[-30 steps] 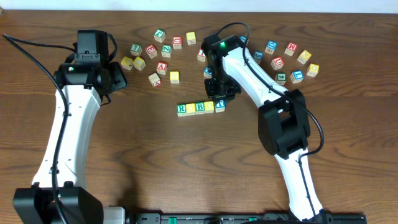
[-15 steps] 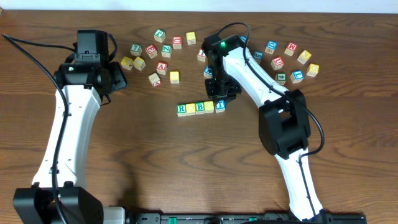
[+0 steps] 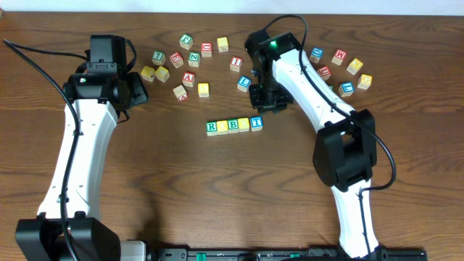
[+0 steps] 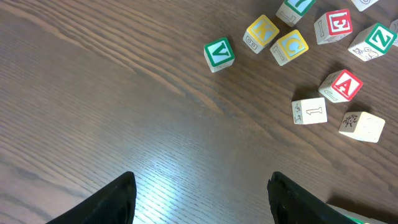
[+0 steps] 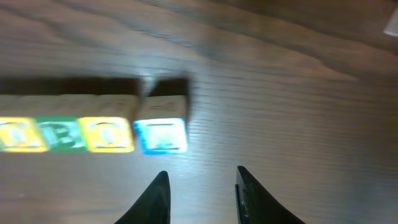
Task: Spell out ROBOT
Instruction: 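Open right gripper and push blue T against the row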
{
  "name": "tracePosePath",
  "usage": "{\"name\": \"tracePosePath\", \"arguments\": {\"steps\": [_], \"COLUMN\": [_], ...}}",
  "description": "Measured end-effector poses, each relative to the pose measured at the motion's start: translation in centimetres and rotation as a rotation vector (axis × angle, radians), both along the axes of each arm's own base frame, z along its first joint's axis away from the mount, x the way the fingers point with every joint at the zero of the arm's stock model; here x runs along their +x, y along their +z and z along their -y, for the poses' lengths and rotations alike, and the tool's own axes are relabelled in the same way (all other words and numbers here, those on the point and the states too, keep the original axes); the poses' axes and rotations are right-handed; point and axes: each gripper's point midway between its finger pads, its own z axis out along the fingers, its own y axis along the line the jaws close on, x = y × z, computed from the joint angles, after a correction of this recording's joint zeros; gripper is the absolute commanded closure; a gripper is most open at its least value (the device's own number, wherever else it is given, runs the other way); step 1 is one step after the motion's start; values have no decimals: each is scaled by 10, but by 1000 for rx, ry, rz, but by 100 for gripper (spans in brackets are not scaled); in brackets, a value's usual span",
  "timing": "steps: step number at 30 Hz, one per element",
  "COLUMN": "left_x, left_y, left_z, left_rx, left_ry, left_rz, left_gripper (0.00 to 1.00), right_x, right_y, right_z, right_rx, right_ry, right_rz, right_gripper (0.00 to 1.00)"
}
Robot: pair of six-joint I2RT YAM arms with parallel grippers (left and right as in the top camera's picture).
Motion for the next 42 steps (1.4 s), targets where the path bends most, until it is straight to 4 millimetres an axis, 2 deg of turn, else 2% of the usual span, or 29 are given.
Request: {"name": "tracePosePath", "arguments": {"steps": [6,11,18,27,34,38,42], "left_x": [0,0,0,0,-3,-3,-11], "left_y": [0,0,0,0,-2,-5,-20], "left_z": [0,0,0,0,2,13,27], "left_rx": [0,0,0,0,-13,-68,-128], "left_ry": [0,0,0,0,-6,-34,-63], "left_rz": [0,0,0,0,-16,-19,-59], "left_gripper": [33,33,33,33,35,46,65], "right_x": [-3,-9,-8,-13,-12,-7,13], "right_y": [-31,-45,-46,-46,-47,-40,-24], "right_z": [9,11,6,-11,-12,-8,0], "right_rx": [-29,-33,-23,-15,-10,-2,27], "right_ry": [-8,-8,0,40,38,24,-9], "right_rz": [-9,-26,-15,0,1,4,52], "right_gripper": [76,76,76,77,79,73,67]}}
